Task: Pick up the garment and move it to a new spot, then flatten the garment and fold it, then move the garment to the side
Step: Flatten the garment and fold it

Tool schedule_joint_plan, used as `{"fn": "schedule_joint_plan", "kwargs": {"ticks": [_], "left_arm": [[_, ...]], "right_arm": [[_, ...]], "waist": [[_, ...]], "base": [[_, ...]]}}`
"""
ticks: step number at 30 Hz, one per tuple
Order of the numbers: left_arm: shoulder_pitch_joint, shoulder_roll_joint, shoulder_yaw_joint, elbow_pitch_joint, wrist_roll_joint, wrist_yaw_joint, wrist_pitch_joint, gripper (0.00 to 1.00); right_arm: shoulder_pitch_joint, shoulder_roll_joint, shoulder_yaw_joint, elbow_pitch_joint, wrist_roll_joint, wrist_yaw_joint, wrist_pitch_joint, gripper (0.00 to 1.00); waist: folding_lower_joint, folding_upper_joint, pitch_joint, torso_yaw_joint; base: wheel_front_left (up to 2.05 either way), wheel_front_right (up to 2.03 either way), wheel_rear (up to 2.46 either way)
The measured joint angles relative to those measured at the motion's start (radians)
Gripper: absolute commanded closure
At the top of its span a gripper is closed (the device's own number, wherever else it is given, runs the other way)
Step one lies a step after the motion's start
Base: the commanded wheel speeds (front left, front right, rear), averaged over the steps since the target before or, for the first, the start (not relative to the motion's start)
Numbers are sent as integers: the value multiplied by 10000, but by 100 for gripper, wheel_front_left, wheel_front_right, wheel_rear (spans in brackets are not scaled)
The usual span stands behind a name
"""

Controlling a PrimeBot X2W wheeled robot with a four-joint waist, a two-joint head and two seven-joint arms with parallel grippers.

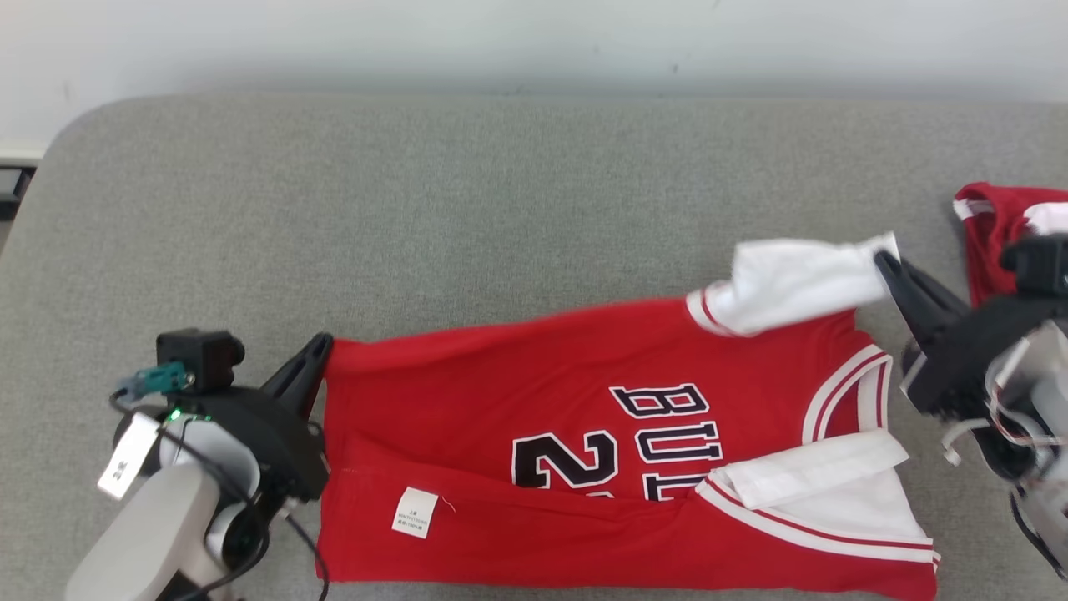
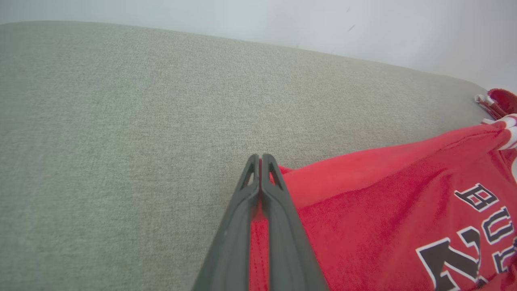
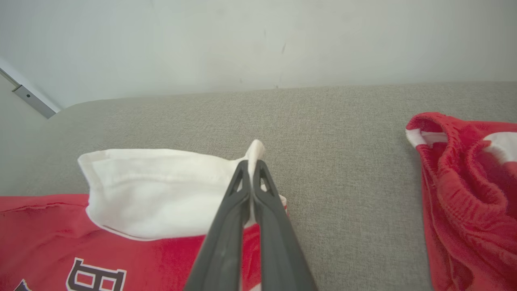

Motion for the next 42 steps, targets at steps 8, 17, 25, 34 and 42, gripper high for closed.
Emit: {"fn": "schedule_joint_plan", "kwargs": {"ticks": [8, 17, 25, 34, 42], "left_arm": [[762, 393, -58, -569, -320, 0, 13, 100], [1469, 491, -307, -1045, -343, 0, 257, 100], [1801, 640, -364, -1396, -378, 12, 546, 100], [1982, 608, -433, -1436, -516, 27, 838, 100], [1983, 589, -518, -1264, -500, 209, 1022, 0]], "right_arm": [[1048, -915, 355, -1231, 1369, 2, 309, 100], [2093, -1636, 834, -2157, 2558, 0, 915, 100], [2660, -2318, 1185, -2886, 3200, 0, 1429, 100], [2704, -2591, 2015, -2803, 2984, 0, 2222, 100], [2400, -2564, 2660, -2416, 2280, 0, 2650, 0]], "waist": [[0, 0, -328, -66], [0, 0, -414, -68], [0, 0, -540, -20], [1, 0, -667, 10], [1, 0, -768, -3]], "base": [[0, 0, 0], [0, 0, 0], [0, 0, 0], [0, 0, 0], [0, 0, 0]]}}
